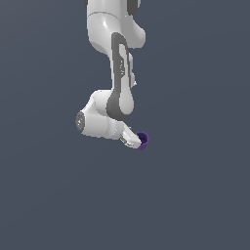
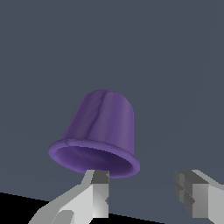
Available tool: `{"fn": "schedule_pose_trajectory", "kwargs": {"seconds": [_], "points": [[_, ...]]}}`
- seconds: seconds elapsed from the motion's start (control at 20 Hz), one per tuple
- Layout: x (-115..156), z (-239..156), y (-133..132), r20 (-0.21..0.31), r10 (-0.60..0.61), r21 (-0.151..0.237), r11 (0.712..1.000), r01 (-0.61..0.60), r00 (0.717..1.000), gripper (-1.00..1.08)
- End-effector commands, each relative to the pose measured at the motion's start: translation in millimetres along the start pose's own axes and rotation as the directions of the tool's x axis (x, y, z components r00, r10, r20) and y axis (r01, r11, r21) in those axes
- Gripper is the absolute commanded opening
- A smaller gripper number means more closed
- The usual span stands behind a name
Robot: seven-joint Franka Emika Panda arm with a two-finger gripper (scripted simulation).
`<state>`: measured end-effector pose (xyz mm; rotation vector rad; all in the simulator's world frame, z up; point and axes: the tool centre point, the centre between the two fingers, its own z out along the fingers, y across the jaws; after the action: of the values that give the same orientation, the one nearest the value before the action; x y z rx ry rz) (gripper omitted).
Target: Pick up the object and move it to a goal position.
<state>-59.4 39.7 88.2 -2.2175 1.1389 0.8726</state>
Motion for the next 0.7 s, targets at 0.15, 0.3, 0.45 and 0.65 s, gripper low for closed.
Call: {"fn": "schedule_pose_trajectory", "kwargs": {"seconds": [0.15,0.3,0.45,0.65], "points": [[-1,18,0,0.003,0.003,0.001,1.000,-0.003,1.000,0.28],[-1,27,0,0.004,0.004,0.001,1.000,-0.004,1.000,0.28],[-1,29,0,0.004,0.004,0.001,1.000,-0.004,1.000,-1.00],[-1,29,0,0.004,0.004,0.001,1.000,-0.004,1.000,-1.00]]}}
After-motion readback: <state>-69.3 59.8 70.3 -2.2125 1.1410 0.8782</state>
